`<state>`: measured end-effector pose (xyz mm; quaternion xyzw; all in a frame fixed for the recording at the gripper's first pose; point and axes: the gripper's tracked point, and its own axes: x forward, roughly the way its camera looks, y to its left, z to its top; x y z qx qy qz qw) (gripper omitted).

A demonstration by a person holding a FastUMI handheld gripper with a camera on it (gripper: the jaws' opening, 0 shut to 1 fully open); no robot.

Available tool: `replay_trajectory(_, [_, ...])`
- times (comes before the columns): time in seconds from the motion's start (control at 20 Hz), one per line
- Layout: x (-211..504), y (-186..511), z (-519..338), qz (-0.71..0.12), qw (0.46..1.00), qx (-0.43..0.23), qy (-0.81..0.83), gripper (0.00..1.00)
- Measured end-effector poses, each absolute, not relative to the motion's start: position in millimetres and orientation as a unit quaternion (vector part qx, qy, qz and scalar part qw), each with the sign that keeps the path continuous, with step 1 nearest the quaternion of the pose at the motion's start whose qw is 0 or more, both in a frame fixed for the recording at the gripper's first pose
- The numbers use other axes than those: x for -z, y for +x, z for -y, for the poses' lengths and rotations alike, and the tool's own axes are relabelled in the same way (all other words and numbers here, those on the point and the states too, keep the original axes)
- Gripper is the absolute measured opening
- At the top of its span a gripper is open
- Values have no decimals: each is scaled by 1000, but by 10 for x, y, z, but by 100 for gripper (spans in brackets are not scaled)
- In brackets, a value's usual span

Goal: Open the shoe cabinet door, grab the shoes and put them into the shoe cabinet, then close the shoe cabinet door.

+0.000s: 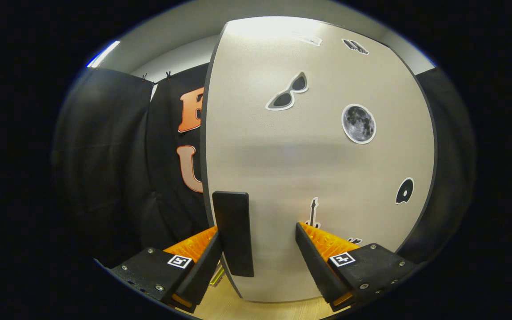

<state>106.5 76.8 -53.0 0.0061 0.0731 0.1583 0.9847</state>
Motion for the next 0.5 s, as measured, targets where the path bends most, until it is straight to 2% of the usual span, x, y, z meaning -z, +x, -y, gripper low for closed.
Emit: replay_trajectory(0.5, [302,778,-641,-53,988,-141,23,97])
